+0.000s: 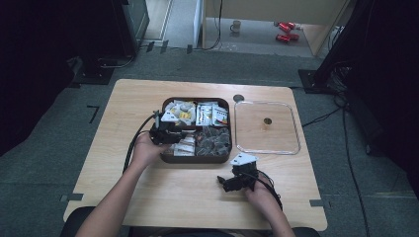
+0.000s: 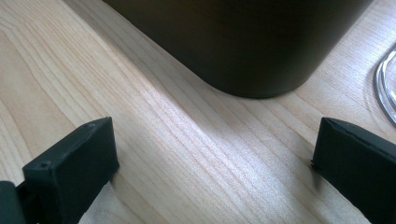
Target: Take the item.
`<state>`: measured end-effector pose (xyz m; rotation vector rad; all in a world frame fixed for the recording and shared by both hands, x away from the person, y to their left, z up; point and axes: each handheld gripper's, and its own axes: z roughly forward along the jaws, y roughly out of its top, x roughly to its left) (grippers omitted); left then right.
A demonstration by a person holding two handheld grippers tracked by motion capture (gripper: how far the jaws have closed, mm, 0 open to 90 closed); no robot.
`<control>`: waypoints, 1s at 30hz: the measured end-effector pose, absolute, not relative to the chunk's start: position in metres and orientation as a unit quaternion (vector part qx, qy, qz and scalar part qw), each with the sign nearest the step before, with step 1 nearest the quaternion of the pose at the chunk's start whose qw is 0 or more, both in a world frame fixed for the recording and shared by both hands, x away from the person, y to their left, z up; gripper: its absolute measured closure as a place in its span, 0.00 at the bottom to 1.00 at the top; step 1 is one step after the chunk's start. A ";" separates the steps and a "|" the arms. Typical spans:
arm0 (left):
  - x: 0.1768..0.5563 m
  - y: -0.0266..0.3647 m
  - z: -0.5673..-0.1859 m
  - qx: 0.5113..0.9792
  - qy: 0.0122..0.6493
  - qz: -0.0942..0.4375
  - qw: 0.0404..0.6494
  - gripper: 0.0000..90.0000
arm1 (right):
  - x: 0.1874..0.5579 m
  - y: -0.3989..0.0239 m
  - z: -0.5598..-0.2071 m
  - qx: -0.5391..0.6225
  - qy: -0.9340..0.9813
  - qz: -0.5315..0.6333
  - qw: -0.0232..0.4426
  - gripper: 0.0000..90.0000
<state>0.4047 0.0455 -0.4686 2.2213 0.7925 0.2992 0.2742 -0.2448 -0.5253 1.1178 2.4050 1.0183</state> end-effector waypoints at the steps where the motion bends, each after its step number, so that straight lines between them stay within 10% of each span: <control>1: 0.405 0.045 -0.469 0.868 0.308 0.119 0.371 0.72 | 0.274 -0.245 -0.525 0.389 0.837 0.354 0.150 0.00; 15: 0.401 0.045 -0.466 0.874 0.292 0.135 0.364 0.98 | 0.273 -0.245 -0.525 0.389 0.837 0.355 0.149 0.00; 30: 0.395 0.058 -0.453 0.863 0.303 0.133 0.382 1.00 | 0.273 -0.245 -0.525 0.388 0.837 0.355 0.149 0.00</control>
